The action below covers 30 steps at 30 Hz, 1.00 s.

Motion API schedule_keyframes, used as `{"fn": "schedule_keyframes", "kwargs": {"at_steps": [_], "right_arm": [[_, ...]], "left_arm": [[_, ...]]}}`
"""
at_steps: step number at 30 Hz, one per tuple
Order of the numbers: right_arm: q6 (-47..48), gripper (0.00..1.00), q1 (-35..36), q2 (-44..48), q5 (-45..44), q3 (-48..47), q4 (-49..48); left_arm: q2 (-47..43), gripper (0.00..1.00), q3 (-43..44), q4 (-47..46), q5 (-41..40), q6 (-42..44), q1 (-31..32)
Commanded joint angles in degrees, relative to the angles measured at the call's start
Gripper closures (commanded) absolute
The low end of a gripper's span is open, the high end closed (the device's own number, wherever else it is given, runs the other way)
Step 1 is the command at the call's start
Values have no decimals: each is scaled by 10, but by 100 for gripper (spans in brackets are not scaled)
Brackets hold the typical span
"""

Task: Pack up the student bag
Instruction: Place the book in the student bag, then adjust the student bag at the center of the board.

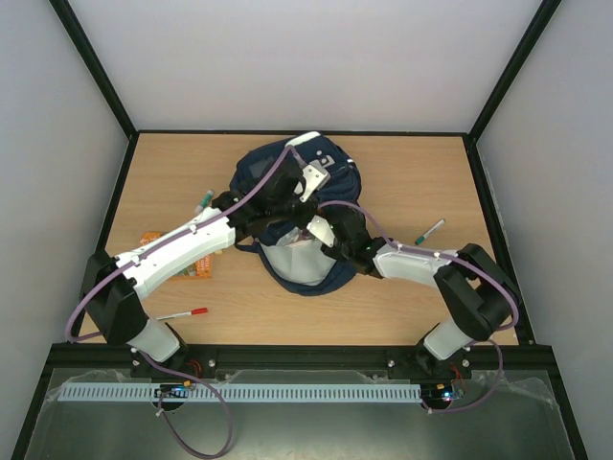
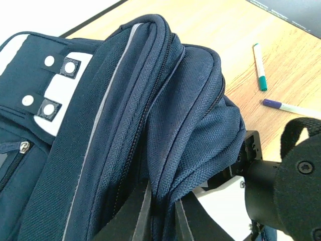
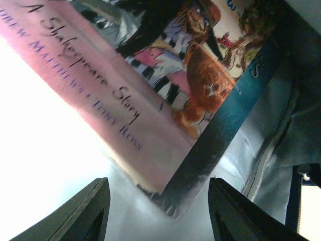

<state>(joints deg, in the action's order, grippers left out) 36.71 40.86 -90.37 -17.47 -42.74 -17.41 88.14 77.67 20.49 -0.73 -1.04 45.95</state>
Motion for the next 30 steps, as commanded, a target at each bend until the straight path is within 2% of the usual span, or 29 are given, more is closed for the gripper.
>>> {"fn": "schedule_keyframes", "kwargs": {"at_steps": [1, 4, 7, 11, 14, 16, 20, 23, 30], "right_arm": [[-25, 46, 2, 63, 57, 3, 102], [-30, 45, 2, 127, 136, 10, 191], [-33, 44, 3, 196, 202, 19, 281], [-39, 44, 3, 292, 263, 20, 396], [-77, 40, 2, 359, 282, 20, 430], [-102, 38, 2, 398, 321, 22, 444], [-165, 33, -6, 434, 338, 36, 405], [-206, 27, -12, 431, 305, 73, 314], [-189, 25, -14, 429, 268, 97, 295]], "left_arm": [[-22, 91, 18, -50, 20, -12, 2], [-15, 85, 18, -47, 21, -16, 2], [5, 74, 25, -39, 36, -18, 3], [47, 49, 61, 5, 39, -40, 15], [18, 26, 23, -32, -12, -70, 28], [-19, 16, -15, -63, -30, -97, 22], [-63, 8, -52, -61, -60, -167, -26], [-68, 5, -74, -46, -71, -230, -83], [-52, 5, -131, -54, -47, -341, -202]]}}
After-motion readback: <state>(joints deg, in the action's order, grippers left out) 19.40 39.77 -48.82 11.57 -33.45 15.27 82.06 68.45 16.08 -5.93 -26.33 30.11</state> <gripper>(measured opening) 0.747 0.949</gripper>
